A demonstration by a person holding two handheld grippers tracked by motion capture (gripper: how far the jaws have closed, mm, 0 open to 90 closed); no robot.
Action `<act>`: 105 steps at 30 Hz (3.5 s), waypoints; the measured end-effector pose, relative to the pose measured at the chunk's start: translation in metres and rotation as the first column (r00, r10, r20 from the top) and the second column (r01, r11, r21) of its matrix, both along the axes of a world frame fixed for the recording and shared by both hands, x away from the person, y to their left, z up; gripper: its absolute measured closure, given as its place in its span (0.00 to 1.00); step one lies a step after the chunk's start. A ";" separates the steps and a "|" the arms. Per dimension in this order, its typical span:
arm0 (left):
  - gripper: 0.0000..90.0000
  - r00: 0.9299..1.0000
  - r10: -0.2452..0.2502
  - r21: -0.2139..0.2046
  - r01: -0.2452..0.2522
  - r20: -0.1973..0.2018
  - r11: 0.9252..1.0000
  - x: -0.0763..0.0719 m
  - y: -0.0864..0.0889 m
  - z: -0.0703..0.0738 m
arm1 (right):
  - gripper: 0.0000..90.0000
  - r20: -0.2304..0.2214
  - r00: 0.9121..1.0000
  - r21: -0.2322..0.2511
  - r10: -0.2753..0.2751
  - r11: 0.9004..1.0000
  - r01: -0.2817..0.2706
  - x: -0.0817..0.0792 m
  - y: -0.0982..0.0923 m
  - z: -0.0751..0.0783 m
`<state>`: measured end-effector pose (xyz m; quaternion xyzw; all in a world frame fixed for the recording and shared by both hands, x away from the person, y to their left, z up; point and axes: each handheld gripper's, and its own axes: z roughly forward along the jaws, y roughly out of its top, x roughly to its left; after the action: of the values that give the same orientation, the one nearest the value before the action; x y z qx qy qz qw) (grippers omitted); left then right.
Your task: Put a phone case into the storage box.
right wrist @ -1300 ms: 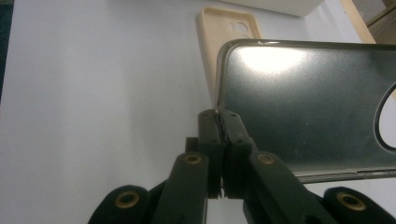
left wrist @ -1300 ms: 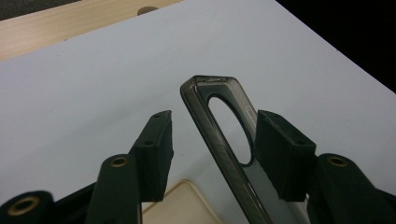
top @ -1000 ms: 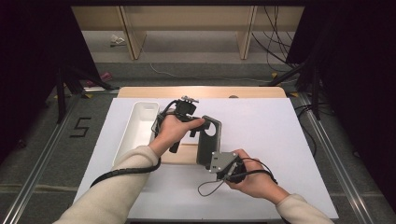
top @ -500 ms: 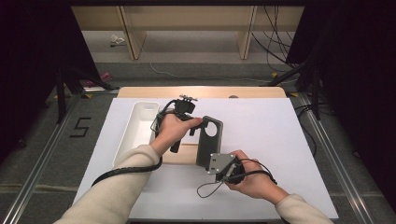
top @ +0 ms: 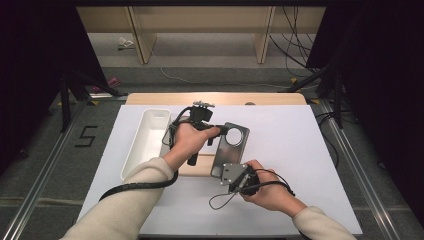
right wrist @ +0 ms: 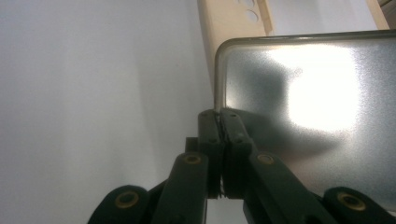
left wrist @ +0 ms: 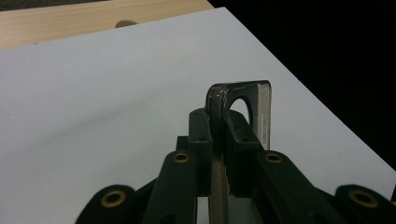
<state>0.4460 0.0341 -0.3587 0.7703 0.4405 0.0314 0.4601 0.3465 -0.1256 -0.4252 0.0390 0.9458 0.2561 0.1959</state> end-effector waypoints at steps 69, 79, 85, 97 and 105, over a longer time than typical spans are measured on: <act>0.91 0.909 0.173 -0.227 -0.090 0.379 0.970 -0.023 0.139 0.030 | 0.18 -0.208 0.902 0.469 -0.377 0.771 0.431 0.025 -0.078 0.007; 0.91 0.901 0.202 -0.233 -0.117 0.383 0.965 -0.013 0.154 0.037 | 0.18 -0.212 0.901 0.467 -0.378 0.771 0.433 0.026 -0.078 0.006; 0.91 0.898 0.211 -0.225 -0.130 0.385 0.966 -0.005 0.166 0.039 | 0.18 -0.214 0.899 0.465 -0.381 0.770 0.437 0.026 -0.078 0.006; 0.91 0.888 0.234 -0.224 -0.154 0.395 0.962 0.006 0.183 0.044 | 0.18 -0.215 0.899 0.463 -0.381 0.771 0.437 0.027 -0.078 0.005; 0.91 0.881 0.258 -0.213 -0.185 0.397 0.959 0.016 0.197 0.042 | 0.18 -0.216 0.898 0.461 -0.383 0.770 0.440 0.027 -0.078 0.005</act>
<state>0.4620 0.2311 -0.3166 0.6478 0.4174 0.2117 0.6011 0.3738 -0.2041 -0.4205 0.3085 0.8244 0.4398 0.1783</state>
